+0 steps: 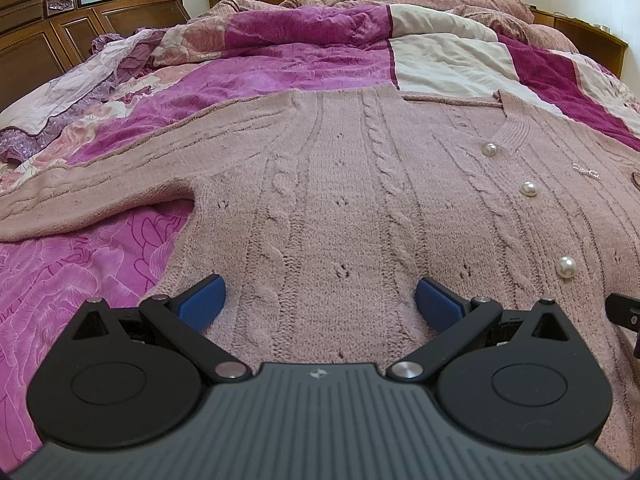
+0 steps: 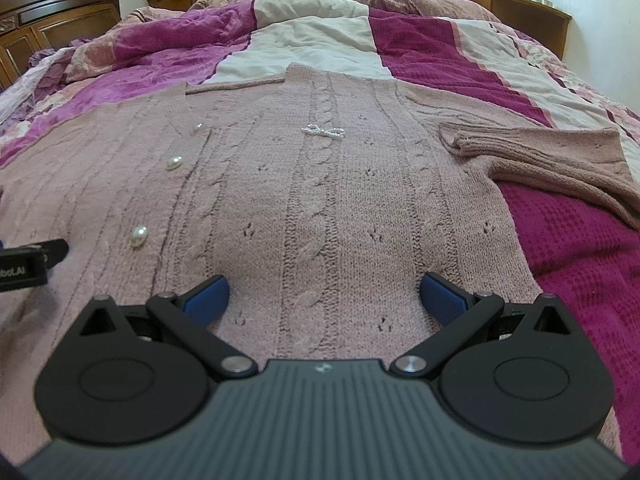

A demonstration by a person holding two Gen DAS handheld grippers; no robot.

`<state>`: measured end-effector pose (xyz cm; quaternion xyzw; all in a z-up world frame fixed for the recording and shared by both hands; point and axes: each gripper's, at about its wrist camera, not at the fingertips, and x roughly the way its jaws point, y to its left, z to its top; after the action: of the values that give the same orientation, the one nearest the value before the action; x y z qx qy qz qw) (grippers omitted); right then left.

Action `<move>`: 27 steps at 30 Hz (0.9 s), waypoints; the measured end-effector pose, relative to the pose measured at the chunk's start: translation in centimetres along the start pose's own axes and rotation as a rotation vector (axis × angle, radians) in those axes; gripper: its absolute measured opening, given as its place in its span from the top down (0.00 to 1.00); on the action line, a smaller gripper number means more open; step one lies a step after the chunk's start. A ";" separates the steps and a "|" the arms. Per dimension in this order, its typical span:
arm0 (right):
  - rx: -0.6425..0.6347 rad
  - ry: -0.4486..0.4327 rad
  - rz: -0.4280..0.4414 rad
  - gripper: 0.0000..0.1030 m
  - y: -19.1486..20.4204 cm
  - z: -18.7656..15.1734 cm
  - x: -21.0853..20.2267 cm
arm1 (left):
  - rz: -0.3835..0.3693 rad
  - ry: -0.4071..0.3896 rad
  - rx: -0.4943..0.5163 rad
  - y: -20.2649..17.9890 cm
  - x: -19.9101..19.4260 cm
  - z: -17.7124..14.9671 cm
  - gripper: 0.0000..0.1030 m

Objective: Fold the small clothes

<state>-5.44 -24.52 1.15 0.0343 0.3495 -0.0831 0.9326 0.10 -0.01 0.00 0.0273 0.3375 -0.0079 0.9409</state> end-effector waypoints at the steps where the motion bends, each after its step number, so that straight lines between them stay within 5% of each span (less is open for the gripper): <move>1: 0.000 0.002 -0.002 0.00 0.0 0.0 0.1 | 0.001 0.001 0.001 0.0 0.0 0.0 0.00; 15: 0.136 0.044 0.174 0.00 -4.0 2.8 -2.0 | -0.040 0.086 0.003 0.9 -0.1 1.7 0.00; 21: 0.120 -0.051 0.147 0.00 -7.4 5.9 -3.3 | -0.066 0.098 -0.004 1.1 -1.6 2.4 0.00; 27: 0.097 -0.073 0.076 0.03 -10.4 8.1 -0.3 | -0.057 0.065 0.018 0.5 -3.2 3.0 0.00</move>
<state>-2.28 -35.69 7.41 0.0895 0.3095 -0.0654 0.9444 -0.41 0.31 4.35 0.0265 0.3685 -0.0371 0.9285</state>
